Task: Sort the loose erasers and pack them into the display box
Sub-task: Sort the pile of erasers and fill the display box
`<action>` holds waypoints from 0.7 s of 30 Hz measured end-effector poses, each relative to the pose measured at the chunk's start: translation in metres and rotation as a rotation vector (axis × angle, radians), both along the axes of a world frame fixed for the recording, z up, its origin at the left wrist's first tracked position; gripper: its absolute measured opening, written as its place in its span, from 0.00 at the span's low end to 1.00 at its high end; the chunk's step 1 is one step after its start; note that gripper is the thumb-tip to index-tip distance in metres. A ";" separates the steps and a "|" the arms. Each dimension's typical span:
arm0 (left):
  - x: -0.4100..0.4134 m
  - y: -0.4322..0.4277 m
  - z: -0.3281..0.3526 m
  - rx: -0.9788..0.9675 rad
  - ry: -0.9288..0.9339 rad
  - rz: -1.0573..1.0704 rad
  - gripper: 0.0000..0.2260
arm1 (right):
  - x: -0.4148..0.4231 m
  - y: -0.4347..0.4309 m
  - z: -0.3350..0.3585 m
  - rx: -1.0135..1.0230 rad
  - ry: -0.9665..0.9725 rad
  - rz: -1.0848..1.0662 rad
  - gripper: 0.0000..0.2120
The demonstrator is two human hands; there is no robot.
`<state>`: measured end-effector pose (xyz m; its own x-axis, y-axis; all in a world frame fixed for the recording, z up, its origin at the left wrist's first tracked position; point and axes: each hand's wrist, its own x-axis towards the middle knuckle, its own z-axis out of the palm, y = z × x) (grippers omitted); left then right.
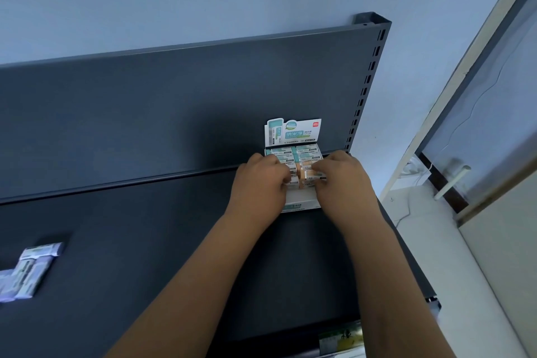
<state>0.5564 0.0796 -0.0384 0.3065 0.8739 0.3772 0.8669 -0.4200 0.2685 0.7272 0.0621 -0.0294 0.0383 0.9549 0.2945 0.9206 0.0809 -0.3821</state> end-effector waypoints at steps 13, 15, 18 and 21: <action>0.000 -0.004 0.003 -0.010 0.050 0.081 0.07 | 0.003 -0.002 -0.009 0.006 0.077 -0.011 0.15; -0.001 -0.003 0.002 -0.019 0.036 0.093 0.06 | 0.003 -0.001 -0.010 0.024 0.109 -0.015 0.15; 0.000 -0.003 -0.001 0.002 0.035 0.097 0.07 | 0.003 -0.001 -0.011 0.063 0.141 -0.043 0.13; 0.001 -0.004 -0.004 0.025 0.027 0.096 0.08 | 0.002 -0.001 -0.013 0.070 0.153 -0.071 0.09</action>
